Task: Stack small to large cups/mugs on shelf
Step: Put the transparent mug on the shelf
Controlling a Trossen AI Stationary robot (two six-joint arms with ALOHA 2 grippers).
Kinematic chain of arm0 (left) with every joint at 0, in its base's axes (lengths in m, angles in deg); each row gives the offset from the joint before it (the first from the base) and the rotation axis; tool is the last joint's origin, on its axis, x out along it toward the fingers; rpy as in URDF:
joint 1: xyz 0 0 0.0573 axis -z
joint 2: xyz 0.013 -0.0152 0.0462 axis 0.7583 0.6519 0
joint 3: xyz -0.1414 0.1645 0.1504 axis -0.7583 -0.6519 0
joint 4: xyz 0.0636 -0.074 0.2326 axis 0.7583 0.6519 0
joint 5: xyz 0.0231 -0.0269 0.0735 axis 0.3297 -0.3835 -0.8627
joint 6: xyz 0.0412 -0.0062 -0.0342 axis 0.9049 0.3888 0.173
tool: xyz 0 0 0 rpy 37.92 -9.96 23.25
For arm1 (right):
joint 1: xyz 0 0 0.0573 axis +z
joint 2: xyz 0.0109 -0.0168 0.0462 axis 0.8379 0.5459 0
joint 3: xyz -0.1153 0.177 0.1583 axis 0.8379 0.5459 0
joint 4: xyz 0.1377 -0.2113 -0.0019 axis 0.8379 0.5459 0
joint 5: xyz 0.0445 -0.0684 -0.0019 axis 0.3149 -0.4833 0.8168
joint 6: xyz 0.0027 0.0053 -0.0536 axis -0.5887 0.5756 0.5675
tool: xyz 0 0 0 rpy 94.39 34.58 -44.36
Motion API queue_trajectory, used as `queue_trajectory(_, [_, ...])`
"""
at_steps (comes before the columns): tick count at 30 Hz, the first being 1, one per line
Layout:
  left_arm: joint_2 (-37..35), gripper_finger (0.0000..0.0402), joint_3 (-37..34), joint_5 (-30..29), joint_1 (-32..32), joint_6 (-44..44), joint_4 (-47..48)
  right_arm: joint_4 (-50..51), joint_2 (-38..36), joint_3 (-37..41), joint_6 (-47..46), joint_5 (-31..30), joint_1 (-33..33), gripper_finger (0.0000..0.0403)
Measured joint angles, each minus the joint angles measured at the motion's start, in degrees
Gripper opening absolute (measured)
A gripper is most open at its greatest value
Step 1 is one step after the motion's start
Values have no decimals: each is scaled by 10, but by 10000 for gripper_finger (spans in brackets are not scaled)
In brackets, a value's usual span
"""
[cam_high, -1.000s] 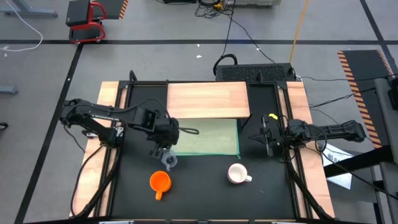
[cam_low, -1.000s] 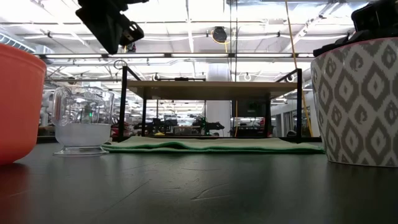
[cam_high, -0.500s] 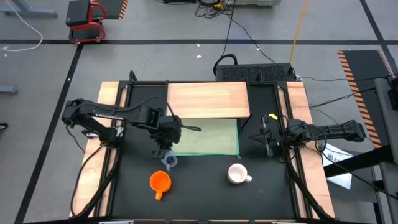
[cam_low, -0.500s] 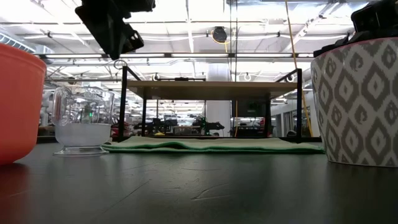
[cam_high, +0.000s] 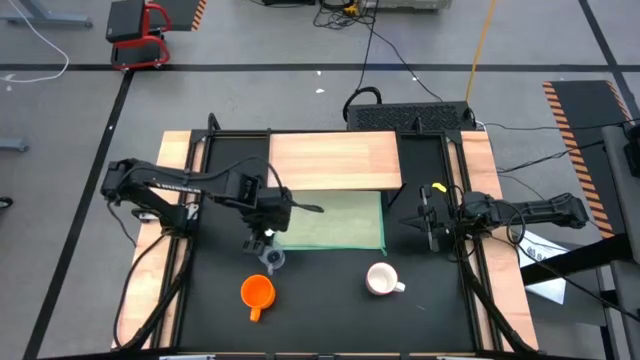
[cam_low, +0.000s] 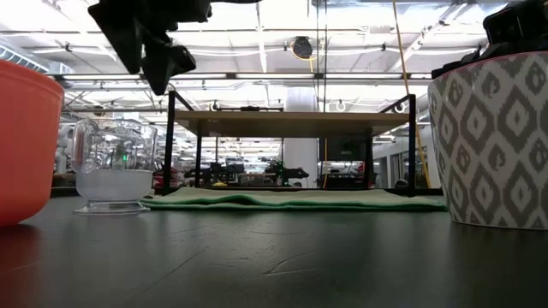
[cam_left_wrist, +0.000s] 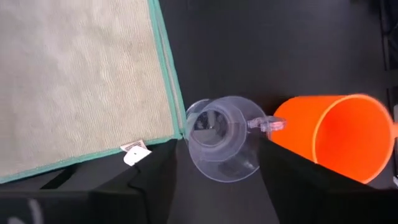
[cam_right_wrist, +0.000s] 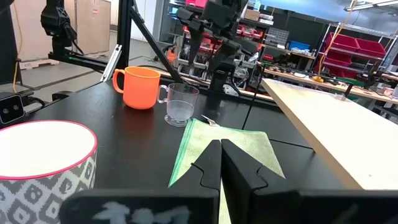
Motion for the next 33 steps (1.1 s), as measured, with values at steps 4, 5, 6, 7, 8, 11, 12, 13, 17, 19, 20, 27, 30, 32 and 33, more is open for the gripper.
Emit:
queue_trajectory(4, [1, 234, -28, -6, 0, 8, -3, 0, 0, 0, 0, 0, 0, 0])
queue_trajectory(5, [0, 234, -35, -12, 0, 8, -6, 0, 0, 0, 1, 0, 0, 0])
queue_trajectory(6, [0, 234, -42, -15, 0, 8, -10, 0, 0, 0, 1, 0, 0, 0])
queue_trajectory(7, [1, 234, -48, -15, 0, 8, -12, 0, 0, 0, 1, 0, 0, 0])
queue_trajectory(8, [1, 234, -51, -15, 0, 9, -16, 0, 0, 0, 1, 0, 0, 0])
queue_trajectory(11, [0, 234, -58, -15, 0, 7, -30, 0, 0, 0, 2, 0, 0, 0])
queue_trajectory(12, [1, 234, -60, -15, 0, 5, -33, 0, 0, 0, 2, 0, 0, 0])
queue_trajectory(13, [1, 234, -62, -15, 0, 5, -35, 0, 0, 0, 2, 0, 0, 0])
queue_trajectory(17, [0, 234, -73, -15, 0, 6, -56, 0, 0, 0, 2, 0, 0, 0])
queue_trajectory(19, [0, 234, -77, -15, 0, 6, -64, 0, 0, 0, 2, 0, 0, 0])
queue_trajectory(20, [0, 234, -78, -15, 0, 7, -65, 0, 0, 0, 2, 0, 0, 0])
queue_trajectory(27, [0, 234, -79, -15, 0, 10, -76, 0, 0, 0, 2, 0, 0, 0])
queue_trajectory(30, [5, 234, -79, -14, 1, 10, -83, 0, 0, 0, 2, 0, 0, 0])
queue_trajectory(32, [9, 234, -79, -10, 1, 10, -87, 1, 0, 0, 2, 0, 0, 0])
queue_trajectory(33, [9, 234, -79, -8, 1, 10, -86, 1, 0, 0, 2, 0, 0, 0])
